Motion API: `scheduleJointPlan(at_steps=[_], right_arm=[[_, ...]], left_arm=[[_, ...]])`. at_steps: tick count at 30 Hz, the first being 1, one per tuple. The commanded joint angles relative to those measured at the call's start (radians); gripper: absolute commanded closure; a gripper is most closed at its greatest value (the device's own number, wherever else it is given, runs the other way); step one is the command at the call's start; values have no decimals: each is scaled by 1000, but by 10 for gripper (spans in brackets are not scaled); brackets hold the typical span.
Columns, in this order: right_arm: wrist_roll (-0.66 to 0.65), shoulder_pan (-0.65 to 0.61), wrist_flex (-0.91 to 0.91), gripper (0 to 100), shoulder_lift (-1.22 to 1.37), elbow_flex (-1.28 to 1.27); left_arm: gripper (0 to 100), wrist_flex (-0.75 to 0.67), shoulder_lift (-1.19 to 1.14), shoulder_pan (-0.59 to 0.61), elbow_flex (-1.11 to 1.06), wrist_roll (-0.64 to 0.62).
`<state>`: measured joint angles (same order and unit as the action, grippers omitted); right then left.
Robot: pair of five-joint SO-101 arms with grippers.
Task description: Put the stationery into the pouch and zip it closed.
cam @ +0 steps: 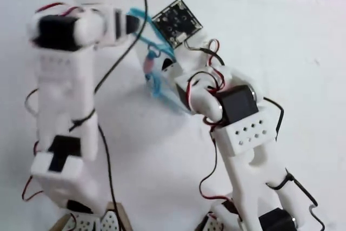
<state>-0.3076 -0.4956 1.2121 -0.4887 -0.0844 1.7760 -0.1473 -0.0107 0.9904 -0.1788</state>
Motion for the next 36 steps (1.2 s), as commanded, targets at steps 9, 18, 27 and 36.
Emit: scheduleJointPlan(at_steps=[9,18,27,36], right_arm=[[48,5,-22,981,-22,8],[94,50,-94,981,-71,2],[98,51,-94,981,-76,0],[97,51,-93,981,-71,-17]], left_arm=[[720,14,307,94,-12,127],[665,-41,689,-38,-690,399],[654,-497,830,-81,-1205,311],[665,-640,827,-130,-1218,144]])
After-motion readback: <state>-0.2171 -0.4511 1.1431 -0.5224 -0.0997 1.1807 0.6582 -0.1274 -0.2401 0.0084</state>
